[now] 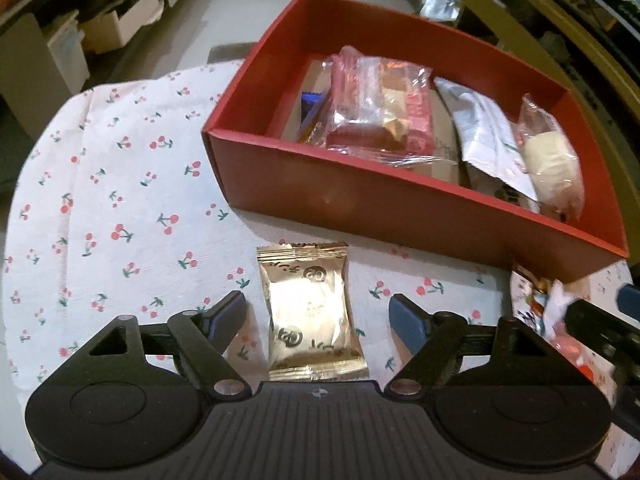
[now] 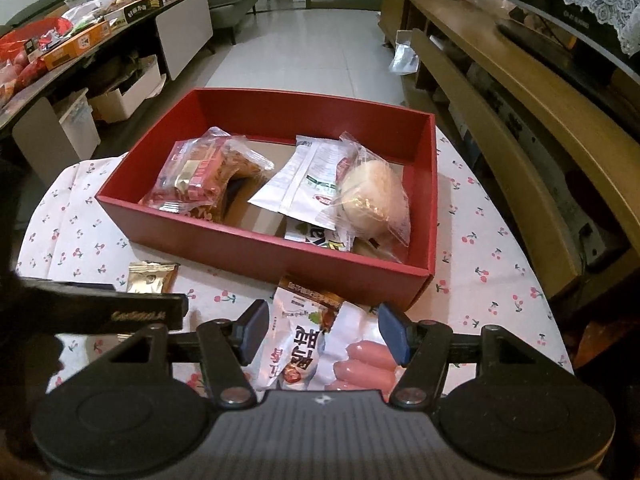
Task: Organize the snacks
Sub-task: 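Withdraw both grippers from the box toward the remaining snacks, then grasp the gold packet with the left gripper while the right grasps the Trolli bag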
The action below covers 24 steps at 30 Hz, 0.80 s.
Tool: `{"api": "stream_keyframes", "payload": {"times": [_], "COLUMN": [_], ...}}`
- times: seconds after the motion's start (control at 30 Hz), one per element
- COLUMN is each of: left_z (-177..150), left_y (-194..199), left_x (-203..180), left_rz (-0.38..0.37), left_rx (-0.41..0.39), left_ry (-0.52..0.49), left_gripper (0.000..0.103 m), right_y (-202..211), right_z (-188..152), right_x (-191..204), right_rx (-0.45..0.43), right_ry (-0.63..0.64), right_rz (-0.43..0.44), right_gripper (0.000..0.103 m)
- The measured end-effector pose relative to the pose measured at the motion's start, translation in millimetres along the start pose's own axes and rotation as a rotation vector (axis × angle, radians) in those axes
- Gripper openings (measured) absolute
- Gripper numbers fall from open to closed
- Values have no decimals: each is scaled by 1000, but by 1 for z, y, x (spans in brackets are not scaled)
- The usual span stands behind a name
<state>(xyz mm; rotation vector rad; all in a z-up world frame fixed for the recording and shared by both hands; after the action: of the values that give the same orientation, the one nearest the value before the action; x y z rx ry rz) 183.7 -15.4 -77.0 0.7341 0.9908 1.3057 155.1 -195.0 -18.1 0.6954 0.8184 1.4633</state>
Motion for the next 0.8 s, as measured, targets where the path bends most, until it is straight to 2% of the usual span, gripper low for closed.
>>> {"api": "stream_keyframes", "payload": {"times": [0.07,0.13,0.2,0.33,0.57,0.8], "left_z": [0,-3,-6,-12,-26,-44], "left_y": [1,3,5,12,20,31], "left_x": [-3,-6,-8,-6,-11,-21], "left_rz": [9,26,39,11,-27,-63], "left_rx": [-11,-14,-16,-1,25,38], "left_ry": [-15,-41,-70,-79,-129,-169], "left_gripper": [79,68,62,52,48,48], "right_y": [0,-1,-2,-3,3,10], "right_z": [0,0,-2,-10,-33,-63], "right_x": [-5,-11,-20,-39,-66,-42], "right_rx": [5,9,19,43,83,119], "right_ry": [-7,-17,-36,-78,-159,-54], "right_rz": [-3,-8,-18,-43,-42,-6], "right_gripper": [74,75,76,77,78,84]}}
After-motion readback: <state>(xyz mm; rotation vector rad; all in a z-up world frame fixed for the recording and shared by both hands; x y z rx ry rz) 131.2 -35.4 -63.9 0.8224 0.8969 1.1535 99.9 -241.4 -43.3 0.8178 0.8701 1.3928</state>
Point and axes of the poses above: each gripper's, at about its wrist camera, not at the fingertips, and y roughly against the way its jaws point, x to its left, z to its top, the point moved 3 cm from there along -y, roughly the way its jaws point, and after that the axes turned 7 degrees about -z, right-handed, at the moved point
